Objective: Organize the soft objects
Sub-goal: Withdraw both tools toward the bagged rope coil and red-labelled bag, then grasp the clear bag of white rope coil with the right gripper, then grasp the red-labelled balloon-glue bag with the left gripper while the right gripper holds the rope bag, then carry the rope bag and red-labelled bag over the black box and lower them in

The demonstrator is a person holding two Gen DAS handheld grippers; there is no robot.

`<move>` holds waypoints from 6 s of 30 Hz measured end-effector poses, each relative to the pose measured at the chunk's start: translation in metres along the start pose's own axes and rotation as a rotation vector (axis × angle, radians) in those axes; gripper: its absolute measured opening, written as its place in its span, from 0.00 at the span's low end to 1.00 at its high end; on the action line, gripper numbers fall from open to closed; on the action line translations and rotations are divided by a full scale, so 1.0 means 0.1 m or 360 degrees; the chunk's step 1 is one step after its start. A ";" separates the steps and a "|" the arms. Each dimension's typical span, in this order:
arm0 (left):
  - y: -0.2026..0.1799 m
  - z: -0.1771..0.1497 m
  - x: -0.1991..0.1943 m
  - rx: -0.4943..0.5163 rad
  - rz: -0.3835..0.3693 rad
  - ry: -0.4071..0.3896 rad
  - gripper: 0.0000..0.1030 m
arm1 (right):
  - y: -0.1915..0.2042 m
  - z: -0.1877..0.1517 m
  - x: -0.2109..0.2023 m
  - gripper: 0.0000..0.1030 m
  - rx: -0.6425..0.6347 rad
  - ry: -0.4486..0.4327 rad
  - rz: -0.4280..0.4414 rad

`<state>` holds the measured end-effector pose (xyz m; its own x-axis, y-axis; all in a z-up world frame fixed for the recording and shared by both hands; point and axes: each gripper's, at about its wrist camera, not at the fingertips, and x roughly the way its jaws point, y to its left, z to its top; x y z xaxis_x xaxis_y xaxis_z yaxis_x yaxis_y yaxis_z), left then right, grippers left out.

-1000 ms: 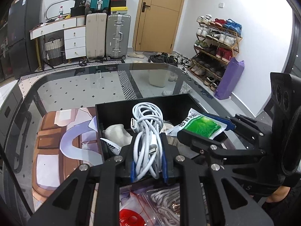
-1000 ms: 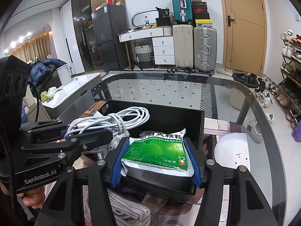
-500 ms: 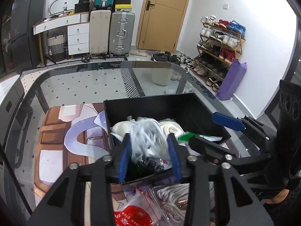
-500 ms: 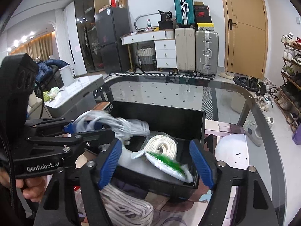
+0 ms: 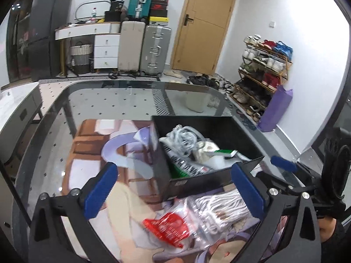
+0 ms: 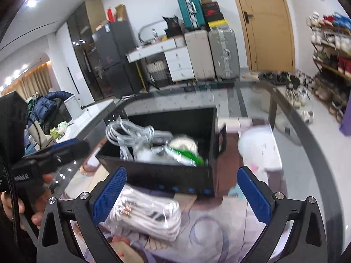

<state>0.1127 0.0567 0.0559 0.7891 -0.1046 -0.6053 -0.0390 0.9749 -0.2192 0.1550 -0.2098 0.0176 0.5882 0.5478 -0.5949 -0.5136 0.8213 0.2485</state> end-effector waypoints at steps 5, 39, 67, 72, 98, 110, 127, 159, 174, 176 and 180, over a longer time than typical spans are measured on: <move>0.11 -0.15 -0.01 -0.0032 0.0075 0.0021 1.00 | 0.08 -0.19 0.08 0.99 0.0003 0.0112 -0.0004; 0.33 -0.62 0.19 -0.0117 0.0204 0.0237 1.00 | 0.59 -0.41 0.56 0.99 -0.0089 0.0379 -0.0062; 0.39 -0.62 0.23 -0.0168 0.0097 0.0280 1.00 | 0.68 -0.44 0.68 0.99 -0.0266 0.0448 -0.0196; 0.43 -0.62 0.23 -0.0201 0.0082 0.0280 1.00 | 0.73 -0.48 0.73 0.99 -0.0328 0.0473 -0.0218; 0.23 -0.64 0.24 -0.0064 0.0157 0.0303 1.00 | 0.25 -0.72 0.06 0.76 -0.0142 0.0256 -0.0046; -0.06 -0.60 0.31 -0.0008 0.0094 0.0368 1.00 | 0.12 -0.68 -0.18 0.76 -0.0058 0.0187 -0.0028; -0.28 -0.67 0.45 0.0151 0.0256 0.0352 0.73 | 0.02 -0.67 -0.31 0.76 -0.0003 0.0092 0.0018; -0.36 -0.30 -0.14 0.0098 0.0019 0.0121 0.60 | 0.22 -0.49 -0.45 0.76 -0.0086 -0.0014 0.0002; -0.29 0.06 -0.22 0.0089 -0.0037 0.0018 0.60 | 0.39 0.04 -0.41 0.77 -0.0207 -0.0027 -0.0145; -0.29 0.10 -0.20 0.0088 -0.0041 0.0014 0.60 | 0.39 0.11 -0.36 0.77 -0.0208 -0.0019 -0.0176; -0.30 0.19 -0.15 0.0104 -0.0053 0.0006 0.60 | 0.39 0.23 -0.24 0.77 -0.0207 -0.0006 -0.0224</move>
<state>0.1135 0.0330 0.0857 0.7870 -0.1381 -0.6013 0.0278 0.9816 -0.1890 0.1350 -0.1867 0.0589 0.6622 0.4300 -0.6137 -0.5025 0.8623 0.0621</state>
